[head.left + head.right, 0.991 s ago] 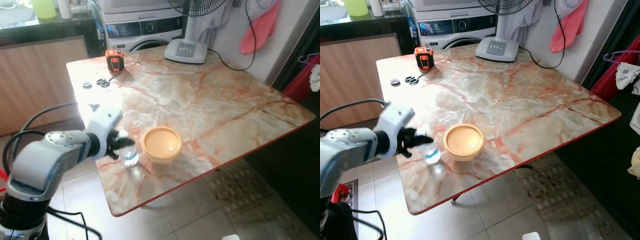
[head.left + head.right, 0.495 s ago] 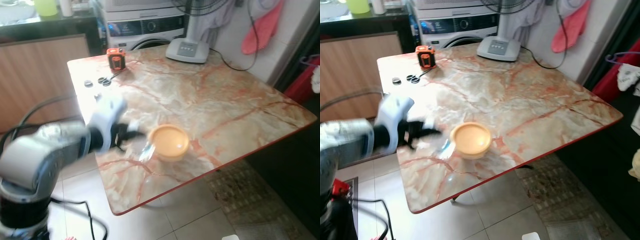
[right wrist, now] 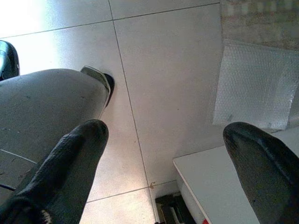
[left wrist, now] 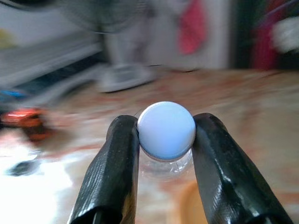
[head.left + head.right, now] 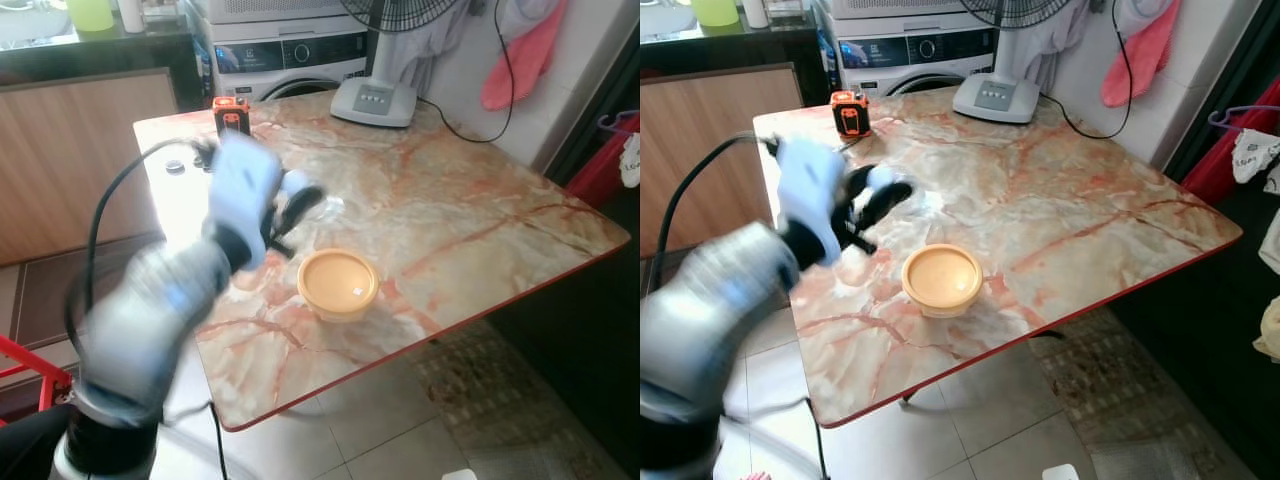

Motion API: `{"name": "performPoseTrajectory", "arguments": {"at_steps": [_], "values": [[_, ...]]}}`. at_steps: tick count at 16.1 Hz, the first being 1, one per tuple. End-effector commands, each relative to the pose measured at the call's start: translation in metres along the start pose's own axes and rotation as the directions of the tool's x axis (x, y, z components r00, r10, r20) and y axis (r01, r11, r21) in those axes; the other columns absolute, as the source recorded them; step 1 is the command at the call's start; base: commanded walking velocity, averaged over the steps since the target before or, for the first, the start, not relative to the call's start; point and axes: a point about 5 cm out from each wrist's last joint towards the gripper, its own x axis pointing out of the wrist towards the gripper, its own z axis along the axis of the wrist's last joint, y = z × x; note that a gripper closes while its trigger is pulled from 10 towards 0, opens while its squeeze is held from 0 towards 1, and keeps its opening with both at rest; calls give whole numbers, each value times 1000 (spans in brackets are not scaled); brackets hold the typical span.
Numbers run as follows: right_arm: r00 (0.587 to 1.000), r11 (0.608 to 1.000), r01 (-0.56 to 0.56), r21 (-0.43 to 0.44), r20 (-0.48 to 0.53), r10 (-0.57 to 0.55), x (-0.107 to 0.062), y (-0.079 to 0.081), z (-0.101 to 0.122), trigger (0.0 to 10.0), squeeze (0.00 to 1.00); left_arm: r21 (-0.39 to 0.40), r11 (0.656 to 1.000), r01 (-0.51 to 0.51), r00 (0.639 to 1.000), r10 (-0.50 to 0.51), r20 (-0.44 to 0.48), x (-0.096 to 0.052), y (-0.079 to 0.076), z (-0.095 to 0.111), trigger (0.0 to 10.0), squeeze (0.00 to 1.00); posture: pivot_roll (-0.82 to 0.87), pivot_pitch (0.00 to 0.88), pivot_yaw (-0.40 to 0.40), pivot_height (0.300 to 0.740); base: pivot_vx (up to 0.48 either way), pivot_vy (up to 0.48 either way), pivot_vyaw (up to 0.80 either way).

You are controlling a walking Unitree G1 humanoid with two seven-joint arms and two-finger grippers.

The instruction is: Restocking fridge

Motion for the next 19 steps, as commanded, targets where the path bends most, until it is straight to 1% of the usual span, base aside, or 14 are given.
{"name": "performPoseTrajectory", "arguments": {"at_steps": [1,2,3,4,5,7,9,10,11,13,16,17,18,19], "values": [[1000,1000,-3,17,-20,3,0,3,-7,10000,0,57,989,-133,991,132,18,1,6,-9,10000,0,66,0,-75,722,0,0,0],[1000,1000,0,25,-20,0,0,3,-8,10000,0,167,963,-211,978,209,30,-3,10,-19,10000,0,58,0,-73,722,0,0,0],[1000,1000,3,30,-20,-3,0,3,-8,10000,0,157,956,-248,969,245,36,-4,14,-21,10000,0,55,0,-72,722,0,0,0],[1000,999,12,50,-16,-11,-1,3,-9,10000,0,140,930,-340,940,334,67,-8,25,-26,10000,0,55,0,-72,722,0,0,0],[1000,998,14,55,-14,-13,-1,3,-9,10000,0,149,922,-358,933,349,86,-9,26,-28,10000,0,55,0,-72,722,0,0,0],[1000,998,14,65,-10,-13,-1,5,-10,10000,0,139,892,-430,900,410,150,-18,40,-33,10000,0,50,0,-66,722,0,0,0],[1000,998,13,68,-13,-12,-1,6,-12,10000,0,159,865,-476,877,454,154,-27,46,-41,10000,0,49,0,-64,722,0,0,0],[1000,997,14,73,-14,-13,-1,6,-13,10000,0,152,863,-481,875,461,148,-32,45,-49,10000,0,45,0,-63,722,0,0,0],[1000,996,18,84,-12,-17,-1,6,-14,10000,0,150,878,-455,887,431,164,-38,37,-58,10000,0,40,0,-59,722,0,0,0],[1000,993,25,111,4,-26,-1,7,-15,10000,0,152,893,-424,903,403,153,-44,23,-70,10000,0,37,0,-56,722,0,0,0],[999,993,32,117,7,-33,-1,7,-16,10000,0,240,912,-333,937,292,192,-49,7,-71,10000,0,41,0,-56,722,0,0,0],[999,992,33,119,8,-34,-1,7,-16,10000,0,249,910,-333,936,287,204,-49,7,-71,10000,0,42,0,-56,722,0,0,0],[999,992,34,121,10,-35,-2,8,-16,10000,0,228,907,-355,927,309,213,-48,10,-70,10000,0,42,0,-56,722,0,0,0],[999,992,34,123,11,-36,-2,8,-16,10000,0,231,904,-359,925,312,219,-46,10,-69,10000,0,45,0,-58,722,0,0,0]]}}
